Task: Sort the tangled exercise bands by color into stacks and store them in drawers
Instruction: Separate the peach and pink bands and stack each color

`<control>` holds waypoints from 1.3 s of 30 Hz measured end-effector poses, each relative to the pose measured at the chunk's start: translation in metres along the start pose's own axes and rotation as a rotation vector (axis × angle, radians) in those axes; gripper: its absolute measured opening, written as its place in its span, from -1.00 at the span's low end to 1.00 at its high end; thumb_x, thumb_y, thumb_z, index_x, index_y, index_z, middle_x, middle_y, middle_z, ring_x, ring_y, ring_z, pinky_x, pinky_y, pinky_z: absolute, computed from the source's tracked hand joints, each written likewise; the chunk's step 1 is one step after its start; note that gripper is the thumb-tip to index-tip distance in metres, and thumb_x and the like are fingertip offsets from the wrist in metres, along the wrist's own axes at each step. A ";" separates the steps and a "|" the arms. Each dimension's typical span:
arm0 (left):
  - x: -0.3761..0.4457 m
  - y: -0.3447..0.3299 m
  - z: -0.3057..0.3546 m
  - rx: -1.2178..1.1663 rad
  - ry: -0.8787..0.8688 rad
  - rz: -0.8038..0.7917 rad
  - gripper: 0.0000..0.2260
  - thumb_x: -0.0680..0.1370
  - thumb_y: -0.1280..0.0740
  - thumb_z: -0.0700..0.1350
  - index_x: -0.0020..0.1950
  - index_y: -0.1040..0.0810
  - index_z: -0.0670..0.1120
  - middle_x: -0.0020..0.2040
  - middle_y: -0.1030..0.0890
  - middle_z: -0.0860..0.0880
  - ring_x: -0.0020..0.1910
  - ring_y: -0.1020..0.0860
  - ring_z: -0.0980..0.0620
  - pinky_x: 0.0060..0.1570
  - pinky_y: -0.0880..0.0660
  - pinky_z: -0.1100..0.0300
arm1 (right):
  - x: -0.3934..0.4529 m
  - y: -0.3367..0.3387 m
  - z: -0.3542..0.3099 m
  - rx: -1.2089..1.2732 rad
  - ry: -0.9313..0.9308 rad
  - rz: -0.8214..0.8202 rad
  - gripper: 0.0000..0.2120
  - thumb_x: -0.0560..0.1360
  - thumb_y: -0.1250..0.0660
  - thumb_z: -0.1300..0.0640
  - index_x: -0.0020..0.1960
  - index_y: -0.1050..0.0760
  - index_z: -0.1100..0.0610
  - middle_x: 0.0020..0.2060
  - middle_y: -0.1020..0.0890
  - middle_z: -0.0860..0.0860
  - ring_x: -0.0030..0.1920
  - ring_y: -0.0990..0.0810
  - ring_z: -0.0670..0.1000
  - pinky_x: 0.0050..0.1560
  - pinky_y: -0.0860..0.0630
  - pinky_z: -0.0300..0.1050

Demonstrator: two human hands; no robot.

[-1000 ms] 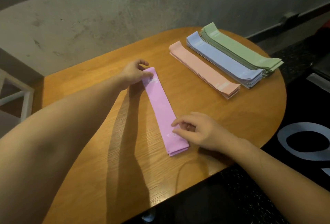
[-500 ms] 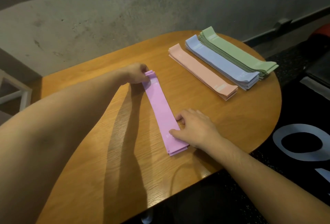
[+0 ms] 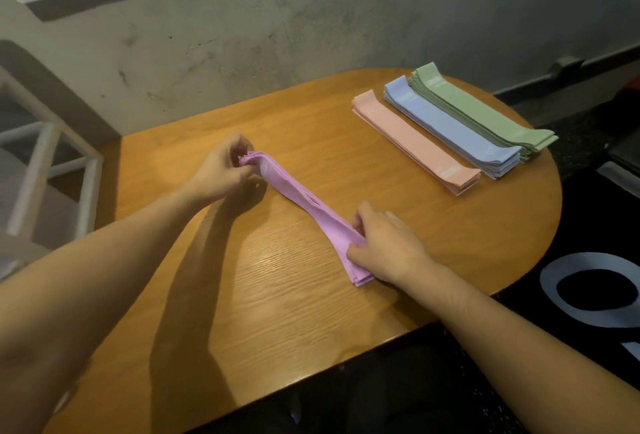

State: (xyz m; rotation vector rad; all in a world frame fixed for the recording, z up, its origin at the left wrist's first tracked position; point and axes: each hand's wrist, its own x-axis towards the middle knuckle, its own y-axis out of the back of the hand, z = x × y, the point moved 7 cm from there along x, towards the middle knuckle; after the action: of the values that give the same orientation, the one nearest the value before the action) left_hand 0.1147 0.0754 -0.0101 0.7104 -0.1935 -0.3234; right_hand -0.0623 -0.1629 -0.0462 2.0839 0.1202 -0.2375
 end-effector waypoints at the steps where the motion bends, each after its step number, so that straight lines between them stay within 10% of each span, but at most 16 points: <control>1: -0.008 0.001 -0.004 -0.011 -0.004 0.001 -0.73 0.52 -0.40 -0.36 0.17 -0.53 -0.12 -0.07 -0.61 -0.14 -0.12 -0.56 0.04 0.00 -0.53 0.11 | -0.001 -0.002 -0.002 0.027 0.004 -0.012 -0.71 0.48 -0.31 0.11 0.13 -0.29 -0.02 -0.06 -0.49 -0.02 0.07 -0.51 0.14 -0.10 -0.35 -0.05; 4: -0.034 0.001 -0.011 0.041 -0.019 0.004 -0.61 0.58 -0.32 -0.34 0.38 -0.51 -0.06 0.07 -0.61 0.05 0.04 -0.55 0.18 0.15 -0.46 0.35 | -0.005 -0.004 -0.010 0.033 0.042 -0.028 -0.52 0.55 -0.23 0.20 0.44 -0.29 0.01 0.12 -0.57 0.08 0.16 -0.56 0.19 -0.04 -0.43 -0.04; 13: -0.074 -0.004 -0.035 0.040 -0.012 0.177 -0.84 0.64 -0.19 -0.33 0.14 -0.38 -0.09 0.00 -0.51 -0.10 -0.06 -0.42 0.15 -0.02 -0.33 0.41 | 0.001 0.025 -0.032 -0.282 0.344 0.102 -0.67 0.67 -0.16 0.08 0.42 -0.37 -0.08 0.14 -0.46 -0.04 0.08 -0.47 -0.02 0.01 -0.48 -0.11; 24: -0.066 0.001 -0.053 0.042 0.083 0.095 -0.85 0.59 -0.15 -0.02 0.08 -0.45 0.00 0.02 -0.51 0.02 0.05 -0.47 0.02 0.18 -0.40 -0.07 | 0.012 0.023 -0.001 -0.252 0.366 -0.001 -0.64 0.68 -0.06 -0.12 0.44 -0.33 -0.09 0.09 -0.55 -0.04 0.06 -0.54 0.02 0.04 -0.51 0.03; 32: -0.060 0.009 -0.057 -0.110 0.139 0.065 -0.84 0.63 -0.30 -0.26 0.00 -0.54 0.01 -0.16 -0.58 0.07 -0.28 -0.50 0.32 -0.17 -0.39 0.44 | 0.009 0.026 0.013 -0.069 0.350 0.005 -0.63 0.66 -0.14 -0.05 0.46 -0.37 -0.14 0.11 -0.55 -0.13 0.07 -0.51 -0.11 0.07 -0.49 -0.11; 39: -0.062 0.005 -0.053 -0.112 0.103 -0.023 -0.73 0.64 -0.27 -0.30 0.19 -0.48 0.06 0.05 -0.56 0.01 -0.01 -0.52 0.23 0.03 -0.39 0.47 | 0.004 0.025 0.021 -0.078 0.358 0.059 -0.70 0.65 -0.18 0.03 0.37 -0.39 -0.05 0.11 -0.54 -0.11 0.10 -0.50 -0.09 0.11 -0.46 -0.10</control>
State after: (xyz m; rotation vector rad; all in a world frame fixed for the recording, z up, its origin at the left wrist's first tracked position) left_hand 0.0729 0.1335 -0.0500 0.6169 -0.0691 -0.3166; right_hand -0.0565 -0.1940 -0.0358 2.0307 0.2781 0.1759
